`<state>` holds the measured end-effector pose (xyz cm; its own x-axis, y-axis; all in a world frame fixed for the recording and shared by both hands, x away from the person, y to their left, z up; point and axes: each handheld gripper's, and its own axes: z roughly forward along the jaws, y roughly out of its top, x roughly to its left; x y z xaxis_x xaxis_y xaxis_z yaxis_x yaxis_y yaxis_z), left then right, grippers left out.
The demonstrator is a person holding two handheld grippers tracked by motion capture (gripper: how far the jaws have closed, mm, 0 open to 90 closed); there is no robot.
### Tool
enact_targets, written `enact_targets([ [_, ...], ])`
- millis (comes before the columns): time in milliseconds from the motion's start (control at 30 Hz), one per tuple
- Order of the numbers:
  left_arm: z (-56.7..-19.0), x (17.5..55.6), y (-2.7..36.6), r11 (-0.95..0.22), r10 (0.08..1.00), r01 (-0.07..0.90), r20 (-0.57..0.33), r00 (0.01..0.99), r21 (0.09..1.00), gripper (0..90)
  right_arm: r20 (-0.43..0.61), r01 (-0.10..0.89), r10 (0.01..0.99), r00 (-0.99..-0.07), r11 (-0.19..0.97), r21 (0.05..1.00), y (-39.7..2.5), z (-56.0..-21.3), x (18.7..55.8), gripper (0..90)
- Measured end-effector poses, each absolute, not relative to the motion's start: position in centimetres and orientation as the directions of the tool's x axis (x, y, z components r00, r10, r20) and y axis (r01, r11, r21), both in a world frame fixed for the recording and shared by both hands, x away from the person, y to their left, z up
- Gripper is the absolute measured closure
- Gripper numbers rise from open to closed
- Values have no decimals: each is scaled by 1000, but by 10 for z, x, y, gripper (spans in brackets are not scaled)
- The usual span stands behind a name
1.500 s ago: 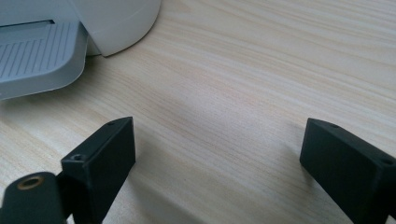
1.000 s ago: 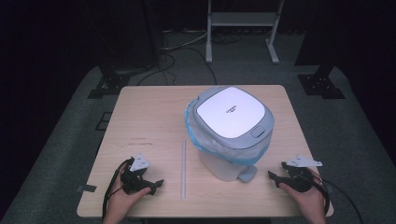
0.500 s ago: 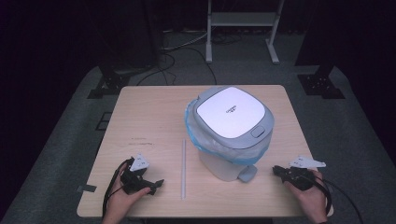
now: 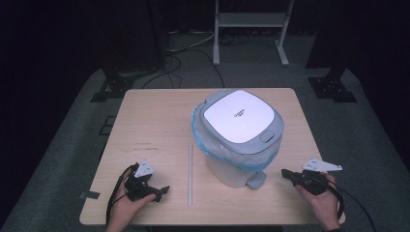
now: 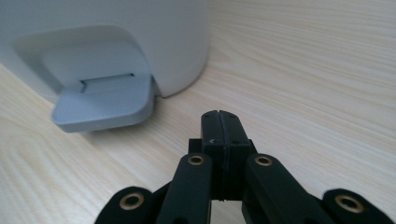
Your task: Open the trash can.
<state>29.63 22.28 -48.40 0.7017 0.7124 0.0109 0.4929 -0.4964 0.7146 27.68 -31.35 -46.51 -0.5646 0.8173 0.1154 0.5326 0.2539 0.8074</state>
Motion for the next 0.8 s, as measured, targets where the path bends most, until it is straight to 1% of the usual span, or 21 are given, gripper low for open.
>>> enact_targets([
  [67,-484,296,223,-497,712,493,11,702,714,0,121,519,800,-587,259,814,-309,-463,276,897],
  [367,-484,296,223,-496,712,493,11,702,715,0,127,502,761,-636,283,817,-295,-459,279,897],
  [800,-484,296,223,-496,712,493,11,702,715,0,138,482,707,-693,312,819,-273,-457,282,898],
])
